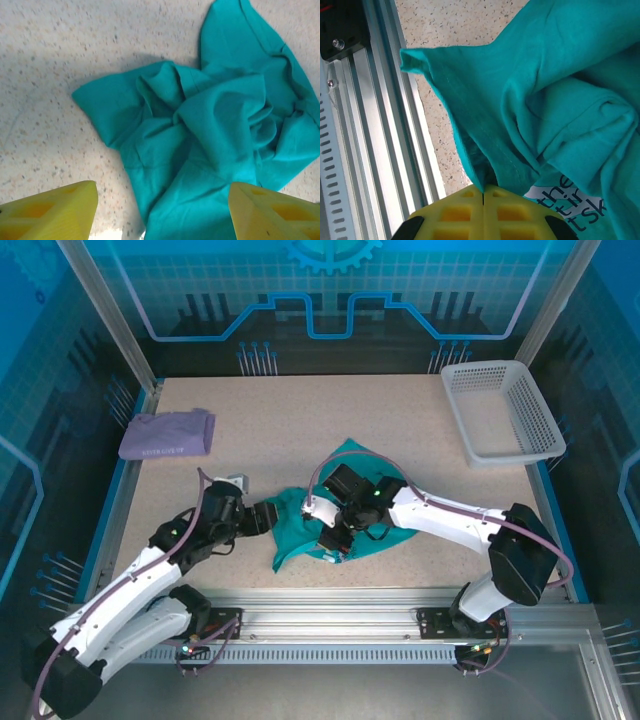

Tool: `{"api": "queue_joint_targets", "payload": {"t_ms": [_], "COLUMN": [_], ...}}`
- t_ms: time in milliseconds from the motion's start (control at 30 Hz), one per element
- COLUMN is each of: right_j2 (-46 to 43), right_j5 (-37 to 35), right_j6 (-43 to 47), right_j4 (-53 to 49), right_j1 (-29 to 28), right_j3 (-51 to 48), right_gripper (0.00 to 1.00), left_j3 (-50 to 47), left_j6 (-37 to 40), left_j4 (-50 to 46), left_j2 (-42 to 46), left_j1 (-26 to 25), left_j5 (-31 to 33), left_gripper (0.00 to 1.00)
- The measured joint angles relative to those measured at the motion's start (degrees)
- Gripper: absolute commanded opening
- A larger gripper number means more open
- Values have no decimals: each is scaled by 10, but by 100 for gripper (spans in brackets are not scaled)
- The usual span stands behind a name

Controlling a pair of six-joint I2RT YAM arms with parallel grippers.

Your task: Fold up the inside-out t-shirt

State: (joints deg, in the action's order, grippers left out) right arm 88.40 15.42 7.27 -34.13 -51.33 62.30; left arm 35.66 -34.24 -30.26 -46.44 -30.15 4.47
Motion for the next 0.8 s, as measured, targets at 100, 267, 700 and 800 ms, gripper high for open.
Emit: {"api": "queue_joint_targets", "payload": {"t_ms": [100, 267, 700, 800], "right_j2": [8, 16, 46, 53], "right_j5": [-12, -14, 68, 83], "right_j6": [0, -3, -35, -41], "right_j4": [1, -7, -14, -14], "right_j1": [0, 15, 78, 83], "right_j3": [0, 15, 80, 92], "right_gripper": [0, 0, 0, 0], "left_j3": [-2, -43, -115, -115], "left_j6": [-2, -2, 51, 66], "left_j4": [-21, -5, 106, 117], "left_j2": [-5, 26, 35, 15], "left_j1": [0, -30, -156, -164], "left_j5": [-44, -94, -32, -14], "left_gripper": [69, 69, 74, 75]}}
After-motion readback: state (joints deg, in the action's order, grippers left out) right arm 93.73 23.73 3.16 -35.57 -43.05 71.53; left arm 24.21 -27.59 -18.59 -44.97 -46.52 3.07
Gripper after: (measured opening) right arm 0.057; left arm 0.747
